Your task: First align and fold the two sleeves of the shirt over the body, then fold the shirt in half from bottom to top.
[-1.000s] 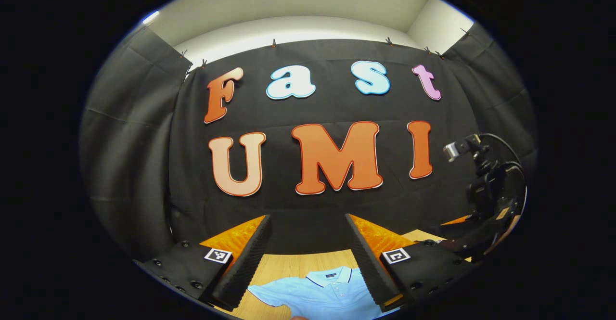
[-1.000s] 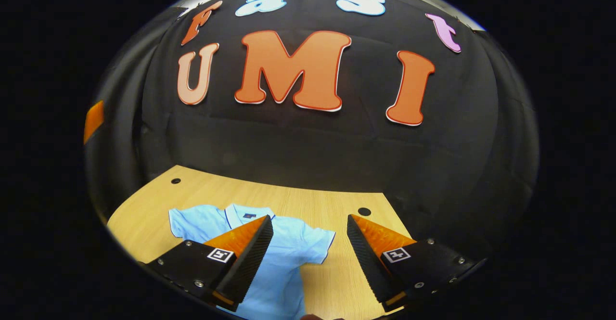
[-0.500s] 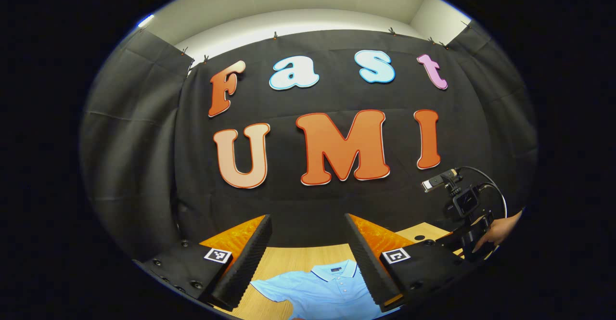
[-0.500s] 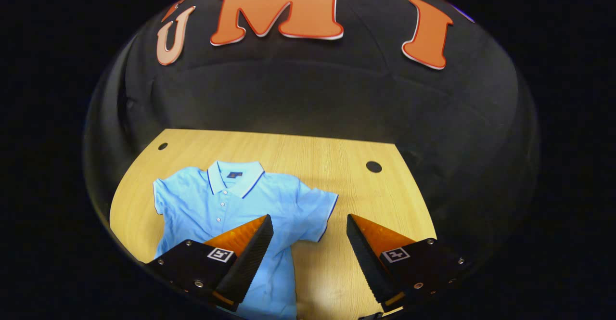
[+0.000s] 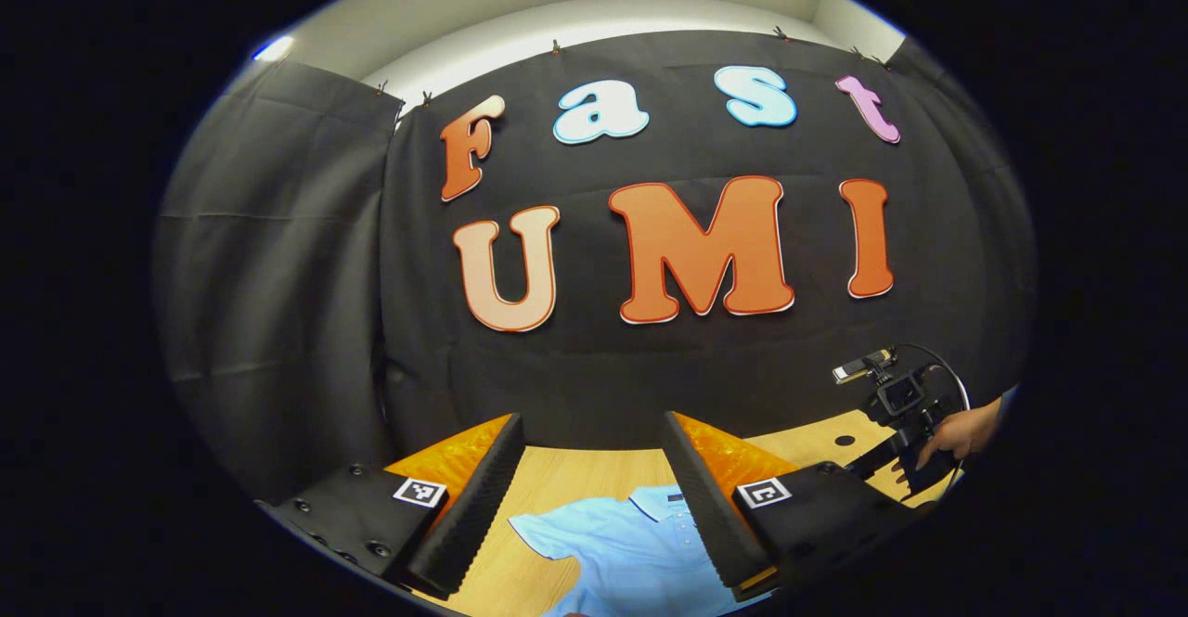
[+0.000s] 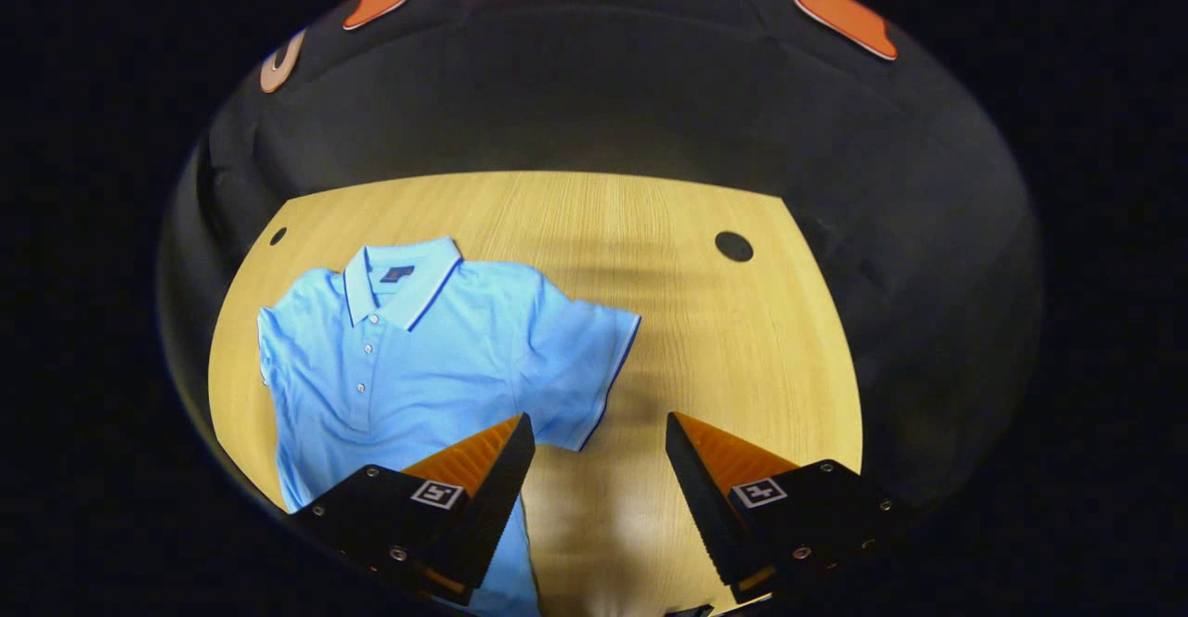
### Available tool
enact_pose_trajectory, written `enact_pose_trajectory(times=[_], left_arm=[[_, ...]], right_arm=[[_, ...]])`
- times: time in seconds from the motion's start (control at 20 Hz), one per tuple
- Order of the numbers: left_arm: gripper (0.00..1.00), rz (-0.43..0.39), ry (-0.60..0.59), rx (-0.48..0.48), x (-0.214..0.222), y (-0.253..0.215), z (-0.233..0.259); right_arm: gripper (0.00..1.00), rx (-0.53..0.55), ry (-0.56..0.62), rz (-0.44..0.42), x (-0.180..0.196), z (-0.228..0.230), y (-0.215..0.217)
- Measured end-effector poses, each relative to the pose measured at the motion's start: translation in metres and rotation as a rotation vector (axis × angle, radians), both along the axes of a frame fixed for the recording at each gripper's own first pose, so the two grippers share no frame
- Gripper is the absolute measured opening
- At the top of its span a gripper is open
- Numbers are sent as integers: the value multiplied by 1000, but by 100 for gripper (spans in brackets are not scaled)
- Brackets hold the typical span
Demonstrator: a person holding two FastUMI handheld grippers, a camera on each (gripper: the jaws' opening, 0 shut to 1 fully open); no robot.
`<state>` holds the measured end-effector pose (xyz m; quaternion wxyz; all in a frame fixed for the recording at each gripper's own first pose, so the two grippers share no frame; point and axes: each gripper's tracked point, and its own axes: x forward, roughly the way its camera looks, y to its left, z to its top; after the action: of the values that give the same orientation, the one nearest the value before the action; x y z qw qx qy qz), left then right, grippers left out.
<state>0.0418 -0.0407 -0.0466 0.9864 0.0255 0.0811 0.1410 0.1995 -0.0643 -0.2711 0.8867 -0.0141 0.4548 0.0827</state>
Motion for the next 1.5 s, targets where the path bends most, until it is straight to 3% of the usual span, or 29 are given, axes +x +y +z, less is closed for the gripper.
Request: enact_pose_trajectory(times=[0.5,0.7,0.9,0.95,1.0,1.15,1.5], left_arm=[[98,32,64,43,3,-8,-10],[100,41,74,56,7,-7,-11],[100,35,78,75,10,-11,-9],[100,33,78,78,11,-13,-7],[100,32,77,81,10,-13,-7],[100,37,77,89,8,-12,-4],[100,64,75,97,2,-4,-2]], right_arm=[[74,41,169,-39,29,-58,10],[61,81,215,-72,35,-67,18],[41,77,250,-90,33,-74,22],[29,81,247,-102,36,-75,23],[28,80,254,-116,36,-72,21],[10,147,273,-122,35,-71,29],[6,263,190,-52,39,-32,54]])
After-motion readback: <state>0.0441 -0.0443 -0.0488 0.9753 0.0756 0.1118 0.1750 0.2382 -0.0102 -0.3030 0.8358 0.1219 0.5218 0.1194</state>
